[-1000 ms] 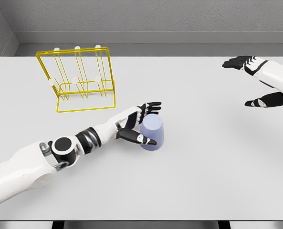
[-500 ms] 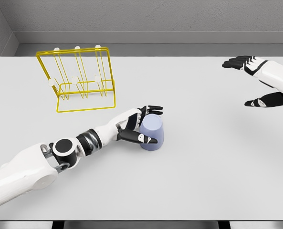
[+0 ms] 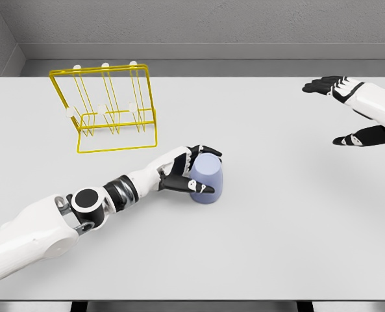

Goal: Place the cup on the cup holder with both arms

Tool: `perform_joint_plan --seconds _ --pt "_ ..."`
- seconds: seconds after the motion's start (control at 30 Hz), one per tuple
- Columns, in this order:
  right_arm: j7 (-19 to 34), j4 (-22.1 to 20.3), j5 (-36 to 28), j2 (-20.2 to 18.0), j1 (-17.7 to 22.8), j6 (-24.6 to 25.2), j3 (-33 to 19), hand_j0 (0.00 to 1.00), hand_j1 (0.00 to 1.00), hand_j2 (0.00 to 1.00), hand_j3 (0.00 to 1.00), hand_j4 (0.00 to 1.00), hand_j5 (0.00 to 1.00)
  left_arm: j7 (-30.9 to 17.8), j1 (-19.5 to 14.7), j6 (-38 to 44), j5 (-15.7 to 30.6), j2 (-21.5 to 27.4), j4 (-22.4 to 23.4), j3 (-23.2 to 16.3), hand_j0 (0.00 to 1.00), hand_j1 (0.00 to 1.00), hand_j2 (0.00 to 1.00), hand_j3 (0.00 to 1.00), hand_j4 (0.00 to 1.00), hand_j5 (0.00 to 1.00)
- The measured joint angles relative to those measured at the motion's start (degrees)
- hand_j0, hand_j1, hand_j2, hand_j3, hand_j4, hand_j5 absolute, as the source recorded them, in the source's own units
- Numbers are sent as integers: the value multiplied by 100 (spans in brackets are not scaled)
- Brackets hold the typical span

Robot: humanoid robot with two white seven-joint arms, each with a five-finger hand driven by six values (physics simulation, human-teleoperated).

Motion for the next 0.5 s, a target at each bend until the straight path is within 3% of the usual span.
perform_joint_plan --seconds 0.5 --pt "0 0 0 0 9 0 0 100 100 100 100 100 100 3 -79 -29 40 296 -377 213 65 65 65 65 65 65"
